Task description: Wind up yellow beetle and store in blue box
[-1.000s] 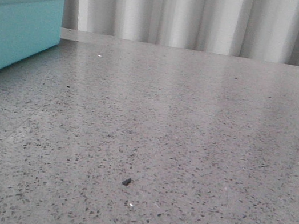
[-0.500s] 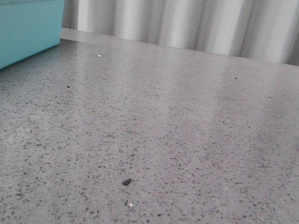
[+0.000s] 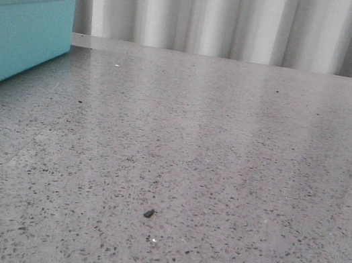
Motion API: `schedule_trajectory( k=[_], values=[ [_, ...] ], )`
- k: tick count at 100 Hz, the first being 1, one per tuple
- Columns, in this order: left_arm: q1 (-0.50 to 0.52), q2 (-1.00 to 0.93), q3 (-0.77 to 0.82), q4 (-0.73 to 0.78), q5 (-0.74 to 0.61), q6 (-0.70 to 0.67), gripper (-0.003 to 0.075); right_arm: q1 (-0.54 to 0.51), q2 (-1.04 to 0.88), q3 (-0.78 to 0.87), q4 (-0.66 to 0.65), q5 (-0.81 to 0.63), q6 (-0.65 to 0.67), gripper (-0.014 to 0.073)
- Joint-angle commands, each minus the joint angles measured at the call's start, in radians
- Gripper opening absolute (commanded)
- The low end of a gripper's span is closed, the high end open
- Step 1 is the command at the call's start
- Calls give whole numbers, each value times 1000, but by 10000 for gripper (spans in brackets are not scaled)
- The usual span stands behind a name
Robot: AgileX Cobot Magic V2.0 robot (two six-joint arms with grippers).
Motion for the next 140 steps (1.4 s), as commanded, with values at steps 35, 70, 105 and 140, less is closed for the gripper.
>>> schedule_trajectory(
  k=[35, 70, 105, 140],
  values=[
    [-7, -29, 114, 154, -224, -184, -21, -3, 9, -27, -13, -85, -5, -61],
    [-23, -29, 203, 248, -279, -377, -21, -3, 9, -27, -13, -85, -5, -61],
    [-42, -29, 203, 253, -124, -381, -21, -3, 9, -27, -13, -85, -5, -61],
    [-42, -29, 203, 253, -74, -381, -21, -3, 9, -27, -13, -85, -5, -61]
  ],
)
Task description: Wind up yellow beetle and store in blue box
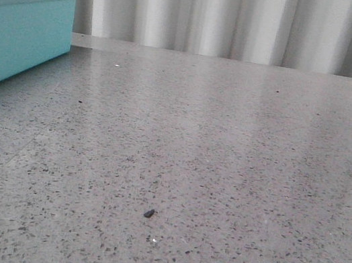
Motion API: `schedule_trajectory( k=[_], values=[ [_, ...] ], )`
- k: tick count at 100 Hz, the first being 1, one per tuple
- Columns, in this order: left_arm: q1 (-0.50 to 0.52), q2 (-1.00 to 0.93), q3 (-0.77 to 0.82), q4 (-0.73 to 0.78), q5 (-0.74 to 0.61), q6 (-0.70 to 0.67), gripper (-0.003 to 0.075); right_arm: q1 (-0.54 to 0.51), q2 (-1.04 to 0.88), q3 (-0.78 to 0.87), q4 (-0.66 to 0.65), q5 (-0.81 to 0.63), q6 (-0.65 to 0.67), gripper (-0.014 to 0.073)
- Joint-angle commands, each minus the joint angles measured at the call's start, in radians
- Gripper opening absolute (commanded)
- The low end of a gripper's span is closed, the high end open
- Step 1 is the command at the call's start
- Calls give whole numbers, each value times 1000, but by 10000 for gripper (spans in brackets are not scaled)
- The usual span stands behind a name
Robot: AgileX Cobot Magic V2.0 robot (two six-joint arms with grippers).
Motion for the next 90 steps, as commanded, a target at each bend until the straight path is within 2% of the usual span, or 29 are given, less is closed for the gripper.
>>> schedule_trajectory(
  k=[1, 90],
  values=[
    [-8, -29, 28, -9, -34, -12, -21, -3, 9, -27, -13, -85, -5, -61],
    [-8, -29, 28, -9, -34, -12, -21, 13, 9, -27, -13, -85, -5, -61]
  ],
)
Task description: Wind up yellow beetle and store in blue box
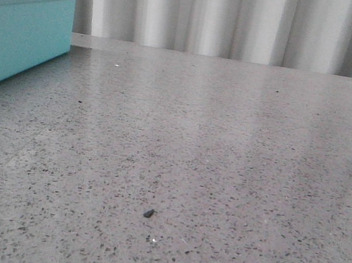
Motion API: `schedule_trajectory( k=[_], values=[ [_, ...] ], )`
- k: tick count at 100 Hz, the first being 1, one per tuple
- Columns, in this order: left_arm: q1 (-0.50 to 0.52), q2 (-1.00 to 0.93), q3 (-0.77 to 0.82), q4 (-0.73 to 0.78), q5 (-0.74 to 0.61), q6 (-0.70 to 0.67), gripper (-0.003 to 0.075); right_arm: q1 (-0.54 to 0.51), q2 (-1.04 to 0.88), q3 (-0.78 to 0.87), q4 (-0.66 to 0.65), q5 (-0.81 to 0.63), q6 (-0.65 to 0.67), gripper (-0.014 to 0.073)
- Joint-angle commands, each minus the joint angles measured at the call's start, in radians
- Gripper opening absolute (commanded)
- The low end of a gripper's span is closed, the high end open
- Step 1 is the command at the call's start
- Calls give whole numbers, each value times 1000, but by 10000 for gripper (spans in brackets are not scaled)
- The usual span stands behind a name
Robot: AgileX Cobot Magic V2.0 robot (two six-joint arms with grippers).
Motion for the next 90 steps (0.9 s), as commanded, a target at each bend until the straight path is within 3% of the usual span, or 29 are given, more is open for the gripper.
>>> schedule_trajectory(
  k=[1, 44, 71, 90],
  values=[
    [-8, -29, 28, -8, -36, -12, -21, 0, 7, -27, -13, -85, -5, -61],
    [-8, -29, 28, -8, -36, -12, -21, -12, -130, 123, -13, -104, -5, -61],
    [-8, -29, 28, -8, -38, -12, -21, -50, -260, 120, -25, 177, -5, -61],
    [-8, -29, 28, -8, -38, -12, -21, -52, -257, 120, -25, 257, -5, -61]
  ],
)
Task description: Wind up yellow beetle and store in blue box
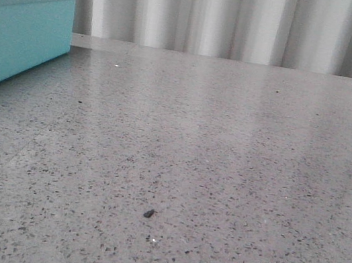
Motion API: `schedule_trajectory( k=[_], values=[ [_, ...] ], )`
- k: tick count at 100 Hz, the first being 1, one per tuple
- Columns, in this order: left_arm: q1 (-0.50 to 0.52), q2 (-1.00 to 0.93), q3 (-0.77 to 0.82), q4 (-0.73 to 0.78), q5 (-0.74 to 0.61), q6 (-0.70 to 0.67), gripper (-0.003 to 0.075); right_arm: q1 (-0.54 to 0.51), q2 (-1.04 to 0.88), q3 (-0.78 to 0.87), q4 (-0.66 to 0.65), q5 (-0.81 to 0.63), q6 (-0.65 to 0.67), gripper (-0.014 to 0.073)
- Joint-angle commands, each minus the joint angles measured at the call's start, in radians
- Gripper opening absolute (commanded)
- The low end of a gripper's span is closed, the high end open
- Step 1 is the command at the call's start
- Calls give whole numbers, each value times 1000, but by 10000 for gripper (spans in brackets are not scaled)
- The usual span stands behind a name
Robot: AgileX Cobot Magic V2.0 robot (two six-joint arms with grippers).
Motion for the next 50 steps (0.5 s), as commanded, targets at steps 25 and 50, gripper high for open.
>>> schedule_trajectory(
  k=[25, 50],
  values=[
    [-8, -29, 28, -8, -38, -12, -21, -7, -20, 21, -8, 25, -5, -61],
    [-8, -29, 28, -8, -38, -12, -21, -7, -20, 21, -8, 25, -5, -61]
  ],
)
